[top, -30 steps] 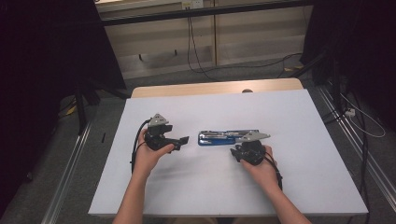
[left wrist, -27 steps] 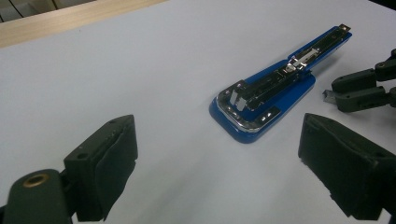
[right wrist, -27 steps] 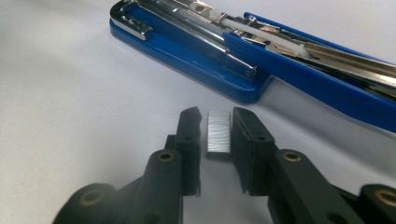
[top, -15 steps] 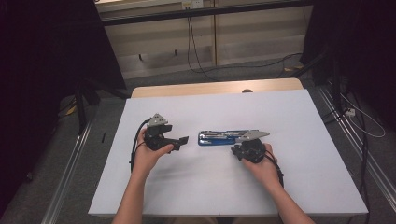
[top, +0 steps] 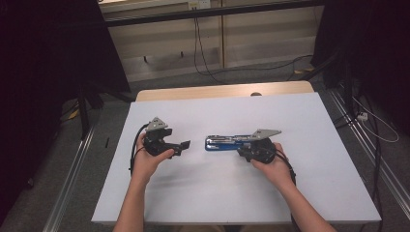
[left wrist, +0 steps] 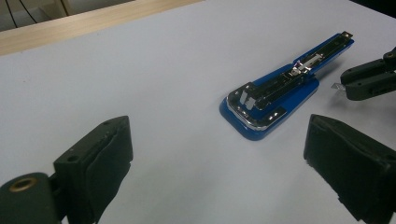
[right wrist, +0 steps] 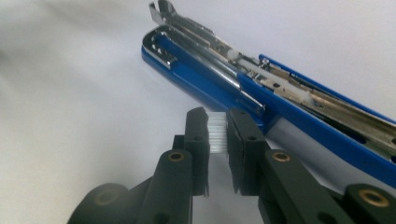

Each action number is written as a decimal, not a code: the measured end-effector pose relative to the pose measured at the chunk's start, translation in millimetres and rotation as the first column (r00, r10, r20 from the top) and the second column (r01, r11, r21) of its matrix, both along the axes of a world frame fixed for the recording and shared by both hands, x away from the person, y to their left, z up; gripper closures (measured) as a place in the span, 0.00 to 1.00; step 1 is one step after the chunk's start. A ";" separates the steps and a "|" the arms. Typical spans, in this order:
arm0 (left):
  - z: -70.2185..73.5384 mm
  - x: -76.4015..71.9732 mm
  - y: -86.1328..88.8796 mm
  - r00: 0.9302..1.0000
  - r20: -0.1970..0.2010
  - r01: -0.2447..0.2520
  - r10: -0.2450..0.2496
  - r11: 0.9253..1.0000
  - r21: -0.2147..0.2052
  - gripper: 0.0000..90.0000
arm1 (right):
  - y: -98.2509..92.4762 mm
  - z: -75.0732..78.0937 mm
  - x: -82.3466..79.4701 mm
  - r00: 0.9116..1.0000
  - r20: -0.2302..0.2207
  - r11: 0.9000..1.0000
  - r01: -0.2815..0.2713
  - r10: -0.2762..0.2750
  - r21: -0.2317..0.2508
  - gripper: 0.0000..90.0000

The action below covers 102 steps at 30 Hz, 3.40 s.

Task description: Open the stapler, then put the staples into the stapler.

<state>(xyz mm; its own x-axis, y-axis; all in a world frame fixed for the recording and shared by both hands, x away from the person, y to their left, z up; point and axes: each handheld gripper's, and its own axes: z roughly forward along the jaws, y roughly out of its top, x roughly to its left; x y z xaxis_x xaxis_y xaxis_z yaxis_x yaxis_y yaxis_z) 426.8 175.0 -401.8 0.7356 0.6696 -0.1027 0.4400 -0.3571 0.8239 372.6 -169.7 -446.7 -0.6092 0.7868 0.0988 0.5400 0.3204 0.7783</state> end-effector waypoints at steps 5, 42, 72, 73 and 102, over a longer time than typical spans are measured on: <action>1.9 -1.0 3.7 1.000 0.002 -0.006 0.006 1.000 -0.008 0.08 | -2.3 6.4 5.7 1.000 0.011 1.000 -0.027 0.026 0.006 0.88; -0.1 -3.5 19.5 1.000 -0.006 0.001 -0.001 1.000 -0.014 0.05 | 4.0 49.1 31.6 0.990 0.082 0.993 -0.118 0.117 0.004 0.88; -5.0 -2.6 28.9 1.000 -0.025 -0.019 0.019 1.000 -0.006 0.05 | 18.6 54.3 67.5 0.954 0.117 0.961 -0.273 0.277 -0.051 0.88; -4.8 -2.9 29.5 1.000 -0.025 -0.019 0.019 1.000 -0.006 0.05 | 19.1 54.2 68.3 0.949 0.118 0.956 -0.286 0.291 -0.063 0.88; -7.3 -5.1 32.0 0.999 -0.030 -0.020 0.020 1.000 -0.014 0.05 | 28.4 44.9 91.2 0.892 0.068 0.895 -0.446 0.447 -0.026 0.88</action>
